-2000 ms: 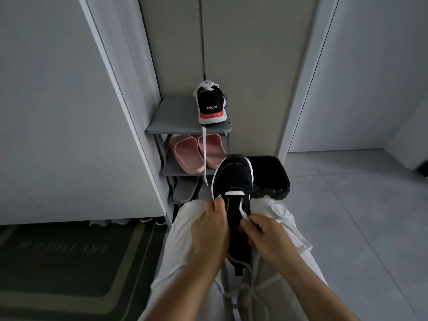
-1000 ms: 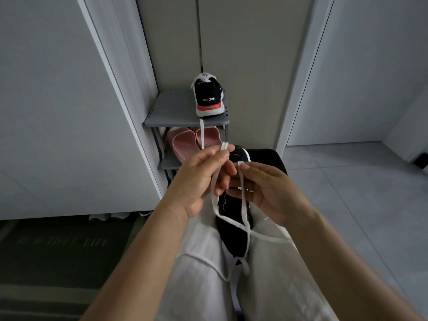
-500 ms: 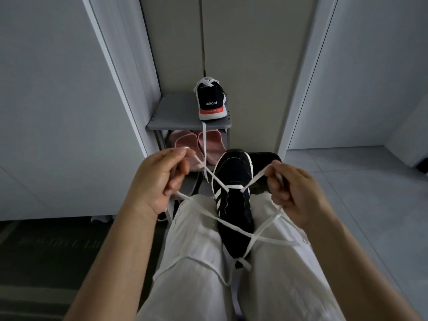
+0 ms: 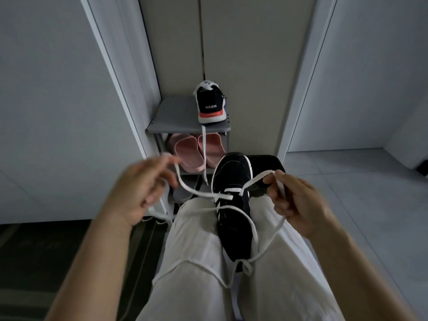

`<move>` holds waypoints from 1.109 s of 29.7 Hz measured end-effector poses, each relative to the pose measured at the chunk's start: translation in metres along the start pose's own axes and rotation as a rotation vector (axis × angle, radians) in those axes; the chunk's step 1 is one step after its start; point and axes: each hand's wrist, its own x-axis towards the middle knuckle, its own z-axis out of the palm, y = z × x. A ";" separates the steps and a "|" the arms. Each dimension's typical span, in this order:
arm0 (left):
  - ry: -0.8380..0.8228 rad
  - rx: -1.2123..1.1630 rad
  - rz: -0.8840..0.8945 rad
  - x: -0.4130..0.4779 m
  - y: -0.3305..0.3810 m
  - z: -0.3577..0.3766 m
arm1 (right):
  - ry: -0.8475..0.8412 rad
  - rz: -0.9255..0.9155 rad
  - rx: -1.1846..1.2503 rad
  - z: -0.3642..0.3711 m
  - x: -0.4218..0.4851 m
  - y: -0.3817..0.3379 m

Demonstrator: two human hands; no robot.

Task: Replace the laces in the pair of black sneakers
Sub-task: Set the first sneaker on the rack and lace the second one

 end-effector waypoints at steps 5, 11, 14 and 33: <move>-0.162 0.077 -0.146 -0.009 -0.029 0.010 | -0.107 -0.006 0.080 -0.006 -0.009 -0.009; -0.295 0.334 -0.271 -0.010 -0.047 0.019 | -0.155 0.021 -0.548 -0.015 -0.008 -0.016; -0.639 0.546 -0.368 -0.020 -0.045 0.016 | -0.333 0.290 -0.982 -0.033 -0.010 -0.004; -0.131 0.728 0.241 0.030 -0.084 0.081 | 0.161 -0.549 -1.210 0.017 0.027 0.050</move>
